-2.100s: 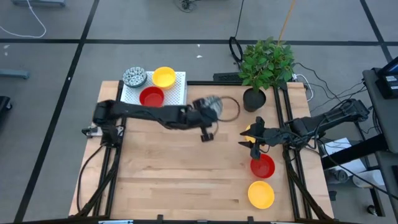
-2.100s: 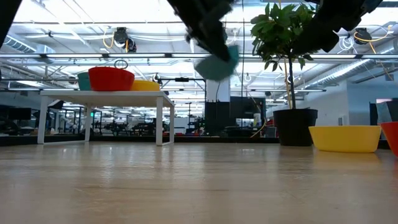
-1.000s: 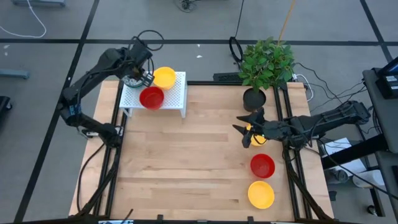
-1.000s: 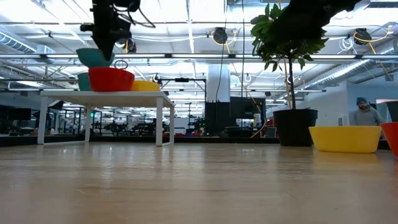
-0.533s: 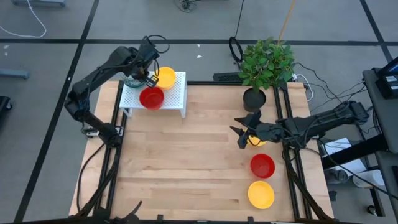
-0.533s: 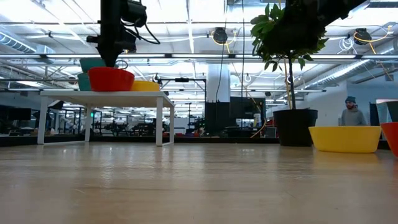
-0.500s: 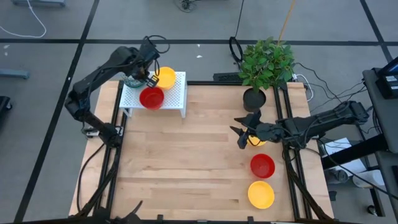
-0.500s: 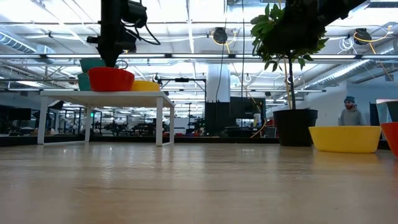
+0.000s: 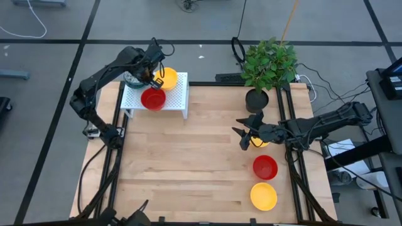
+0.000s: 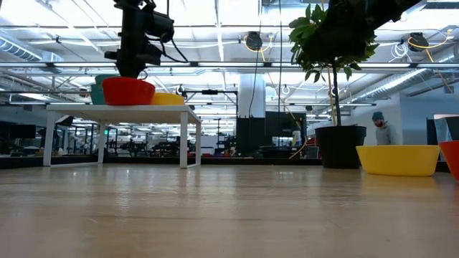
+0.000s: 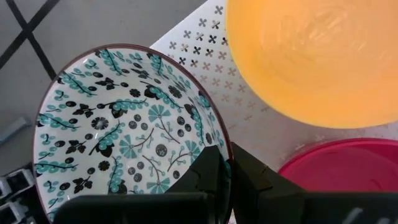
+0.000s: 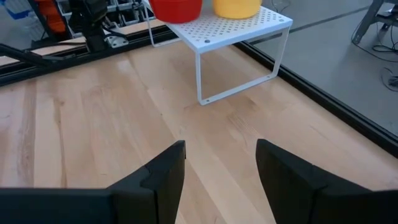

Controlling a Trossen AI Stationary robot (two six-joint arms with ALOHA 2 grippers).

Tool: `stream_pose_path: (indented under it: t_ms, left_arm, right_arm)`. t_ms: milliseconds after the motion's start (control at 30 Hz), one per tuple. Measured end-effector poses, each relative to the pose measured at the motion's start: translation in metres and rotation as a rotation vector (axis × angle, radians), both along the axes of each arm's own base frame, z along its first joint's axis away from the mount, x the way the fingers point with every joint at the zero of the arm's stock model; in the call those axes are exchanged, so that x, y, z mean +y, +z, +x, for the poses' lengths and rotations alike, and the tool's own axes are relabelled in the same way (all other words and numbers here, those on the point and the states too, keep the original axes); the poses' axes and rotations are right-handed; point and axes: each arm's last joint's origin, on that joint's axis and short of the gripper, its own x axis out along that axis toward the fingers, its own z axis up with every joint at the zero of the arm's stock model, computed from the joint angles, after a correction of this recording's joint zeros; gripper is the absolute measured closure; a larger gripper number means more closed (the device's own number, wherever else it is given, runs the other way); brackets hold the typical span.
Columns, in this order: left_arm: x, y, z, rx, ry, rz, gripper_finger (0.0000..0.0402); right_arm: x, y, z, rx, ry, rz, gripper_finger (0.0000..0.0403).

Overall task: Pick & Place Mini bowls
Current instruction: Stack the blue patterned bowl on top of the blue patterned bowl on the shelf, then stack the yellow bowl on top of the yellow bowl on the shelf

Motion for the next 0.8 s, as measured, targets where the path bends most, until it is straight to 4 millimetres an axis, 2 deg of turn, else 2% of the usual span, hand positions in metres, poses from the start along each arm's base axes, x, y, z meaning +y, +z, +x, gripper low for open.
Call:
stream_pose_path:
  t_ms: [367, 633, 800]
  left_arm:
    - [0.0, 0.0001, -0.0024, 0.026, 0.011, 0.006, 0.0374]
    - [-0.0014, 0.0008, -0.0036, 0.035, -0.005, -0.004, 0.0291]
    - [-0.0069, 0.0072, -0.0078, 0.045, -0.078, -0.003, 0.0251]
  right_arm:
    - [0.0, 0.0, 0.0, 0.009, 0.01, -0.018, 0.0216]
    - [0.0, 0.0, 0.0, 0.011, 0.012, -0.022, 0.0216]
    - [0.0, 0.0, 0.0, 0.011, 0.011, -0.021, 0.0216]
